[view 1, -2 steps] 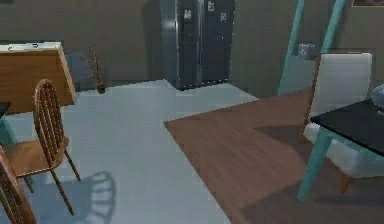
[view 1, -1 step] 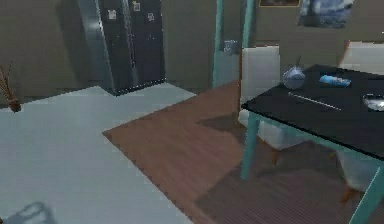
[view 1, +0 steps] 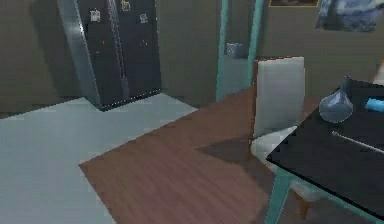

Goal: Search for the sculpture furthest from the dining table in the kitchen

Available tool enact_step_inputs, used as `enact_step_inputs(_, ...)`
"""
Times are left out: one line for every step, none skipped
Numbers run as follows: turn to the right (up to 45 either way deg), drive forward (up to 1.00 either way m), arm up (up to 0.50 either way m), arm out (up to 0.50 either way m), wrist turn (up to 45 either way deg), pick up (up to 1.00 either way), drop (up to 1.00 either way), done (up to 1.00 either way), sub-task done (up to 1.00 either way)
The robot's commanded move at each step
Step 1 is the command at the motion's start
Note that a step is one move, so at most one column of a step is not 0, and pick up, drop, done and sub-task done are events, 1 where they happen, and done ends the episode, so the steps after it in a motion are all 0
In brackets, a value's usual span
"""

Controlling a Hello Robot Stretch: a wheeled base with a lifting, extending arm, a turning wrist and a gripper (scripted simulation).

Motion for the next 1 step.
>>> enact_step_inputs(-39.0, 0.0, 0.0, 0.0, 0.0, 0.0, 0.0, 0.0, 0.0)
